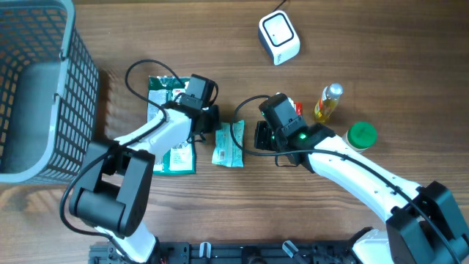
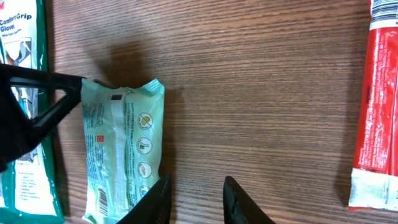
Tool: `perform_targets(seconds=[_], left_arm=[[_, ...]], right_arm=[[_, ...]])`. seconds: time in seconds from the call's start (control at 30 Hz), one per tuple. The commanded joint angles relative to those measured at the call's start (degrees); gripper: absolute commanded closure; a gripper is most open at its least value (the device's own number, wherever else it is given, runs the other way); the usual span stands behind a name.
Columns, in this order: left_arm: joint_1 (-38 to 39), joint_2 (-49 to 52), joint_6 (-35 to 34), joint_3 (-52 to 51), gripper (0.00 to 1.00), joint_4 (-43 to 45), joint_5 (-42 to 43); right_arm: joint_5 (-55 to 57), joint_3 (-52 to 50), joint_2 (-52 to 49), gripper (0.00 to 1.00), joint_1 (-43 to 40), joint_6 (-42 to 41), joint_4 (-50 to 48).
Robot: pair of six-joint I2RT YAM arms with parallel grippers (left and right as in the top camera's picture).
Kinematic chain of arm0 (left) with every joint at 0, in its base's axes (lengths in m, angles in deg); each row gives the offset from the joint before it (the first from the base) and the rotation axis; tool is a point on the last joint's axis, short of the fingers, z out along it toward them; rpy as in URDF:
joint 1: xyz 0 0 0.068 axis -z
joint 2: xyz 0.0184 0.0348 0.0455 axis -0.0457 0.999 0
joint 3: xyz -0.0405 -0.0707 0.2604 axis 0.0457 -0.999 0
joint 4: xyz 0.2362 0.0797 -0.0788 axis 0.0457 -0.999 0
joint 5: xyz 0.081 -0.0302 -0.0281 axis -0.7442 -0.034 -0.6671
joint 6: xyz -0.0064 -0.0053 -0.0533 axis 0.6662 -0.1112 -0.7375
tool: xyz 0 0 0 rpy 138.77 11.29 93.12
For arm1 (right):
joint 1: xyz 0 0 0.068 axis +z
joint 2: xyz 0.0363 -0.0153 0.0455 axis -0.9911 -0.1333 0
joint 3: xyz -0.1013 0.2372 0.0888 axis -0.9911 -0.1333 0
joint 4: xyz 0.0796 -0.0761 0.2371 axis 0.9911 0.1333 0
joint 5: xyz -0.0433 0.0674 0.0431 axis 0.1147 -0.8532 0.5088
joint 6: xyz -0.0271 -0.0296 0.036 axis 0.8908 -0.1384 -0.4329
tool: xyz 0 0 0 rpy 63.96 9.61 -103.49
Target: Scan the item barcode
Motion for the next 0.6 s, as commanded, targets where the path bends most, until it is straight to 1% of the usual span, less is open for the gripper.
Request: perform_targets(seconds=[0.0, 0.1, 0.4, 0.5, 0.57], left_arm=[[1.4, 1.8, -0.6, -0.1, 0.96, -0.3, 6.9], [2.2, 1.8, 0.3, -0.1, 0.96, -1.2, 11.0], [3.2, 1.8, 2.3, -0.1, 0.96, -5.5, 12.3], [3.2, 1.6, 2.5, -0.1, 0.96, -6.6, 12.6], [3.2, 1.1, 4.8, -0.1, 0.96, -7.0, 15.3]], right_arm=[[1.5, -0.7, -0.8, 0.72, 0.0, 0.4, 0.1], [1.7, -0.7, -0.8, 0.72, 0.0, 0.3, 0.1], [1.7, -0.7, -0.8, 0.71, -2.1, 0.3, 1.9], [1.6, -0.7, -0.8, 0.69, -3.1, 0.4, 3.1], [1.6, -0.7, -0.8, 0.68, -3.2, 0.4, 3.7]])
